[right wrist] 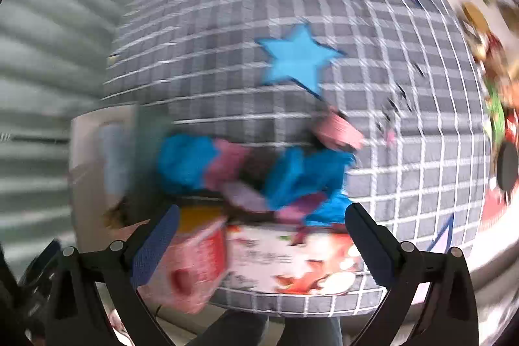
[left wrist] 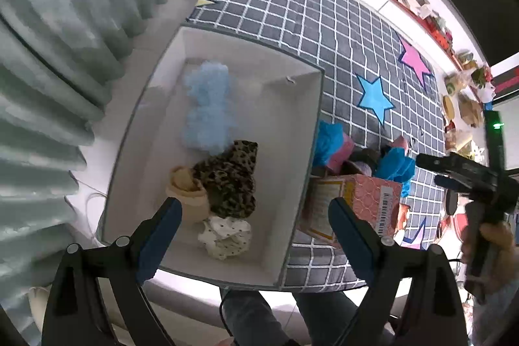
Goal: Organize soft objects
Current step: 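Move the right tool to the pile and grasp the pink-and-blue fabric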
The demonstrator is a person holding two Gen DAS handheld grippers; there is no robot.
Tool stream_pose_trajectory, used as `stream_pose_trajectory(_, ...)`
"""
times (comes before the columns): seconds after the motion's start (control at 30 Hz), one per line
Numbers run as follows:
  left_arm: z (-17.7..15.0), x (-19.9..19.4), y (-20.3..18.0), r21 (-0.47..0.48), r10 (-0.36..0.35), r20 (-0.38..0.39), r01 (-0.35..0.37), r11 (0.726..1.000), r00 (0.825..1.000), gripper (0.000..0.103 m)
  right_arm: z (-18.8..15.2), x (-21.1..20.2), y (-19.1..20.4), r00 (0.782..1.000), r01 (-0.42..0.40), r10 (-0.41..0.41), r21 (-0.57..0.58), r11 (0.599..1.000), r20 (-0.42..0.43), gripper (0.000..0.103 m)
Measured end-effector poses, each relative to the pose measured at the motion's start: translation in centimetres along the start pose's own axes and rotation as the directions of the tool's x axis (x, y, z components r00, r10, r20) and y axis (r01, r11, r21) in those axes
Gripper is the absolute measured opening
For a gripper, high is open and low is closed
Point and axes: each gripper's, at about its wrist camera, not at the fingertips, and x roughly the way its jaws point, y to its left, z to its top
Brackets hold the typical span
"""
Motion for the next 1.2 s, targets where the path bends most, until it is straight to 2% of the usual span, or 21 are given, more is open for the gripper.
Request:
stream_pose_trajectory(0.1,0.2,0.5,-1.1,0.014,0.021,-0.019,-0.02,1.0,1.0,0.093,0.1,2.0,-1.1,0.999,0.001,0.0,0.016,1.0,-0.044,0.103)
stream_pose_trajectory(0.3,0.7,1.1,-3.6,0.046,0.049,-0.044,-0.047,0.998,0.998,0.094,1.5,7.1,-0.4,0.993,-0.001,-0.002,-0.024,1.0,-0.116,0.103)
stream_pose_trajectory(0.47,1.4,1.7,-6.4,0.085,0.055,-0.057,-0.05,0.995,0.997,0.093,2.0,10.2,-0.9,0.987,0.065,-0.08,-0.109,0.992,-0.139,0.103)
stream_pose_trajectory(0.57,1.9,2.2,-8.5,0.125,0.053,-0.061,-0.045,0.991,0.997,0.094,2.3,10.1,-3.4,0.991,0.04,-0.047,-0.062,0.997,-0.123,0.103)
stream_pose_trajectory(0.67,2.5,2.8,-10.9,0.168,0.045,-0.069,-0.032,0.985,0.997,0.094,2.7,9.0,-7.0,0.991,0.109,-0.109,-0.01,0.994,-0.075,0.103)
stream_pose_trajectory(0.77,3.0,3.4,-13.7,0.225,0.037,-0.07,-0.021,0.974,0.997,0.093,2.7,7.9,-11.7,0.992,0.118,-0.113,0.092,0.989,-0.054,0.103)
stream_pose_trajectory(0.97,3.6,5.0,-18.9,0.332,0.033,-0.092,-0.001,0.943,0.995,0.094,0.3,6.0,-19.8,0.987,0.161,-0.151,0.236,0.958,-0.06,0.103)
stream_pose_trajectory(1.1,4.0,7.0,-21.7,0.371,0.052,-0.13,0.0,0.929,0.99,0.094,-2.1,5.3,-23.6,0.99,0.141,-0.128,0.322,0.936,-0.061,0.103)
stream_pose_trajectory(1.2,4.4,8.3,-23.4,0.373,0.051,-0.159,0.012,0.928,0.986,0.094,-3.6,4.3,-25.5,0.993,0.122,-0.116,0.379,0.917,-0.039,0.103)
